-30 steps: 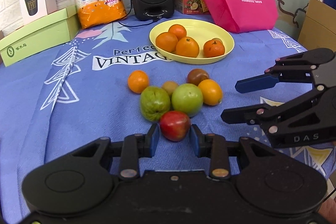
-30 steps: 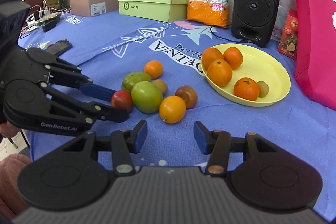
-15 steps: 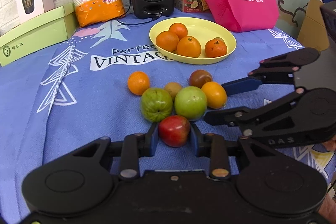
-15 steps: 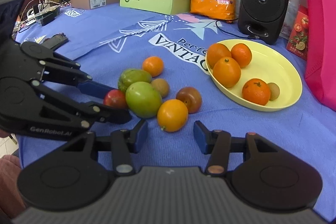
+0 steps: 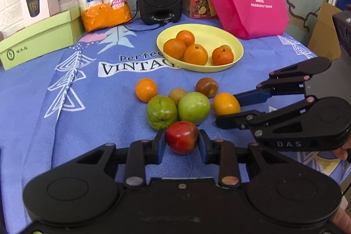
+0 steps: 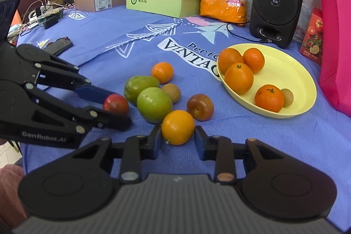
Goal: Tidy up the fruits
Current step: 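Carry both fruits onto the yellow plate and open both tools, then move both tools toward the green fruits in the pile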
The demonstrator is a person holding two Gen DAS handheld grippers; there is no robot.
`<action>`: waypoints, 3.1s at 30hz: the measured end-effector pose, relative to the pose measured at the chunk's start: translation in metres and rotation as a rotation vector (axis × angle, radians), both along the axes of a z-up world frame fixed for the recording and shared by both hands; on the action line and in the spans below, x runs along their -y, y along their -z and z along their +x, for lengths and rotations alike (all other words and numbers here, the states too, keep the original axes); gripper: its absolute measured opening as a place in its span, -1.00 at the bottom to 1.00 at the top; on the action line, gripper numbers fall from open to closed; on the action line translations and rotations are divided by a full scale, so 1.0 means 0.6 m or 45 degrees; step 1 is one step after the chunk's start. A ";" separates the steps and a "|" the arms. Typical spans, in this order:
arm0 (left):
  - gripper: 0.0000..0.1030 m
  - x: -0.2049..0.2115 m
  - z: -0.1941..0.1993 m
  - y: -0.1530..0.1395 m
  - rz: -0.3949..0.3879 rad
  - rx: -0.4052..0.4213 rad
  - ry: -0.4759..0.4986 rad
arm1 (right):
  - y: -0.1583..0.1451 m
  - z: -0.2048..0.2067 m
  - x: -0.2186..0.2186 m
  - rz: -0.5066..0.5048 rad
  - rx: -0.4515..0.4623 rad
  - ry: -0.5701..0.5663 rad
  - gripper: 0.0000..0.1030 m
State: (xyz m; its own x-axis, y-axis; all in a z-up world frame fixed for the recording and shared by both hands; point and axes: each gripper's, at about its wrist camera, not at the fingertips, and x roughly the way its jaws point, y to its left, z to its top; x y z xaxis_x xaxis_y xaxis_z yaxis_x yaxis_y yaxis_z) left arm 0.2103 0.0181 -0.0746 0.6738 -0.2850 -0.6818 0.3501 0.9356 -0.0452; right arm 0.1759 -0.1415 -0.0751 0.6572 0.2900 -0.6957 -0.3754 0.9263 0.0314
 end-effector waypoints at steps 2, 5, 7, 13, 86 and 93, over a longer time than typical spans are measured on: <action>-0.41 0.001 -0.006 -0.009 0.001 0.016 0.007 | -0.003 -0.009 0.003 0.001 0.006 0.007 -0.39; -0.41 0.006 -0.014 -0.023 0.004 0.040 0.020 | -0.012 -0.025 0.007 0.011 0.022 0.013 -0.39; -0.41 0.010 -0.015 -0.031 0.007 0.053 0.028 | -0.021 -0.033 0.012 0.015 0.036 0.020 -0.39; -0.41 0.031 -0.001 -0.057 0.019 0.097 0.062 | -0.051 -0.039 0.039 0.010 0.099 0.067 -0.39; 0.23 -0.028 0.033 0.010 0.037 0.008 -0.111 | -0.014 -0.009 -0.017 -0.024 0.020 -0.100 -0.11; 0.22 -0.020 0.059 0.014 0.009 0.001 -0.057 | 0.003 0.017 -0.039 -0.040 0.004 -0.160 -0.10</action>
State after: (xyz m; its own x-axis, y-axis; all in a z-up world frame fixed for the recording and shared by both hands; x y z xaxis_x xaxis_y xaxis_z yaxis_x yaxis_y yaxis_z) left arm 0.2455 0.0303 -0.0828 0.6865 -0.2497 -0.6830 0.3077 0.9507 -0.0383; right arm 0.1861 -0.1182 -0.0767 0.6193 0.3483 -0.7037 -0.4887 0.8724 0.0018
